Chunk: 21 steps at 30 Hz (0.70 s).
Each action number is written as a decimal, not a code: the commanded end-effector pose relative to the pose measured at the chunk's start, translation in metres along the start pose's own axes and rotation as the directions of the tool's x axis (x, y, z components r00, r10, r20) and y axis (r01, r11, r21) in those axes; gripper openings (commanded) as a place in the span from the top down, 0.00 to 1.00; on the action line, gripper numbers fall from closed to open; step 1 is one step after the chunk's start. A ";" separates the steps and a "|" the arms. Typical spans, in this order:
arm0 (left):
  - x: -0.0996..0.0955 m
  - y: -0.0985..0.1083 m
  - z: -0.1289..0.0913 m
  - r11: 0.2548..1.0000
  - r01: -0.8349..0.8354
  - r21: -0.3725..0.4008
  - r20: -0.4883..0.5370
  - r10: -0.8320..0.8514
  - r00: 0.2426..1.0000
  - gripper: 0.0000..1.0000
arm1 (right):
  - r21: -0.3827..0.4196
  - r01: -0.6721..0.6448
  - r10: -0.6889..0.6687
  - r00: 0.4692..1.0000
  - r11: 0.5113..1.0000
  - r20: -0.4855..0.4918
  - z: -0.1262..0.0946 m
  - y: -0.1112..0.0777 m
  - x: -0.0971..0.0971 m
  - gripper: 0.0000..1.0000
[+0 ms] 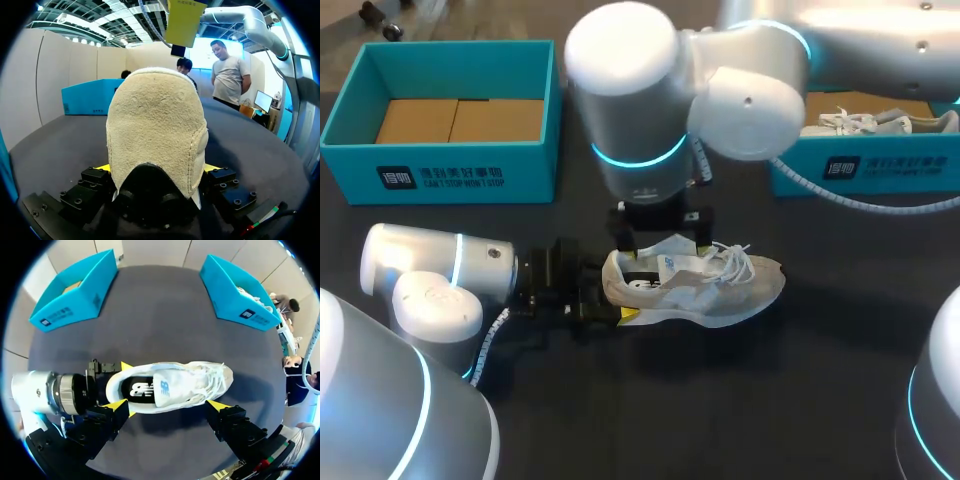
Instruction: Take the shoe out of the shoebox, open the shoe tongue, remove and reinsert the insole, then place the shoe into the shoebox
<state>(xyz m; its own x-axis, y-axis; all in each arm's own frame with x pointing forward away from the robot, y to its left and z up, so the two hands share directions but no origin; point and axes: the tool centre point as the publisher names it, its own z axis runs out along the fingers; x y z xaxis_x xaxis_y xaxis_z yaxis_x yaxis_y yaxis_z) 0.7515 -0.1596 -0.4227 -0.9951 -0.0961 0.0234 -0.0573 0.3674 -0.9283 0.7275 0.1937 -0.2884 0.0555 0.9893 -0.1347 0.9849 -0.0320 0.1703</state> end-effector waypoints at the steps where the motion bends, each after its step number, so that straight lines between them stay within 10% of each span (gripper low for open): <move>1: 0.001 0.001 0.000 1.000 0.001 -0.004 -0.001 -0.001 1.000 1.00 | 0.019 0.000 -0.001 0.999 1.000 0.032 0.011 0.000 0.011 0.00; 21: 0.001 0.001 0.000 1.000 0.001 -0.004 -0.001 -0.001 1.000 1.00 | 0.065 0.047 -0.053 0.993 0.997 0.105 0.047 0.009 -0.008 0.00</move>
<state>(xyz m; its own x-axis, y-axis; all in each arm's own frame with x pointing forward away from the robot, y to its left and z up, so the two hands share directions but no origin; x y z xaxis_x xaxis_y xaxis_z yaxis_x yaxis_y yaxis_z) 0.7515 -0.1596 -0.4227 -0.9951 -0.0960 0.0234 -0.0573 0.3673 -0.9283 0.7397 0.1754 -0.3294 0.0243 0.9726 -0.2312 0.9942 0.0008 0.1080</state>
